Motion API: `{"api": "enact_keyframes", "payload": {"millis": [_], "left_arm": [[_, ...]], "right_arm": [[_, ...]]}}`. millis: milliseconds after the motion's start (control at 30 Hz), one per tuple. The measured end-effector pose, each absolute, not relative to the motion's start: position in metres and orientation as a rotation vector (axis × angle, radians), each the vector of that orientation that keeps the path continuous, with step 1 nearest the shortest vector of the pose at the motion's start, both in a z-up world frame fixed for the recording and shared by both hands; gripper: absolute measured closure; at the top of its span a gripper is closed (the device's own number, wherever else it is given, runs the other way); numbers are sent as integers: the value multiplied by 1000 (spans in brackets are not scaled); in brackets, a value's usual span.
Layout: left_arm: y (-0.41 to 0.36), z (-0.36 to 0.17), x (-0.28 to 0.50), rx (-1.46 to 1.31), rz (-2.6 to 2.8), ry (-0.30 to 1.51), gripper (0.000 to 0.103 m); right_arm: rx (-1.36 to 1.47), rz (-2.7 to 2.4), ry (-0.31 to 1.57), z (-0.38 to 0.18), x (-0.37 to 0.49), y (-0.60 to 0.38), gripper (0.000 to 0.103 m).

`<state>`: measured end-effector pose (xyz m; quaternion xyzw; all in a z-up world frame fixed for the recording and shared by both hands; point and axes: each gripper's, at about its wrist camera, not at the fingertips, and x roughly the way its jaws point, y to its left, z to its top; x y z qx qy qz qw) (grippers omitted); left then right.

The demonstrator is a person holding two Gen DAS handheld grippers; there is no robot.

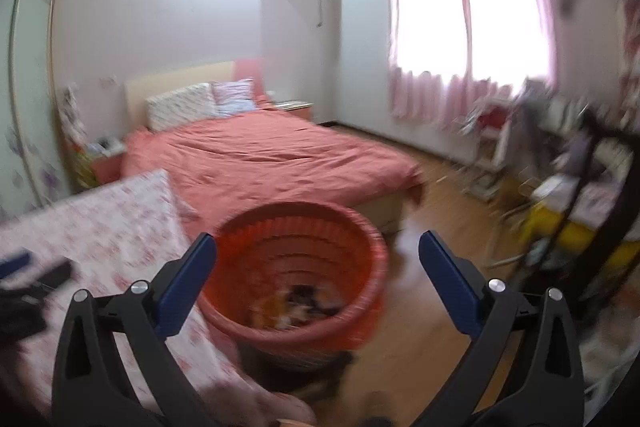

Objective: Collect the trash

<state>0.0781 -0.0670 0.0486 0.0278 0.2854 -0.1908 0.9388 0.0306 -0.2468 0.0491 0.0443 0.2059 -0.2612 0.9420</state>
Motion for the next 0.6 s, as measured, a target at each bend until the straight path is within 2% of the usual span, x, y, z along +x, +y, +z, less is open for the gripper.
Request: {"api": "enact_keyframes", "payload": {"millis": [267, 600], "left_arm": [[-26, 44, 29, 80, -159, 532, 3], [6, 37, -15, 28, -108, 495, 3]], "right_arm": [[47, -568, 335, 49, -23, -203, 4], [49, -457, 386, 37, -55, -162, 4]]}}
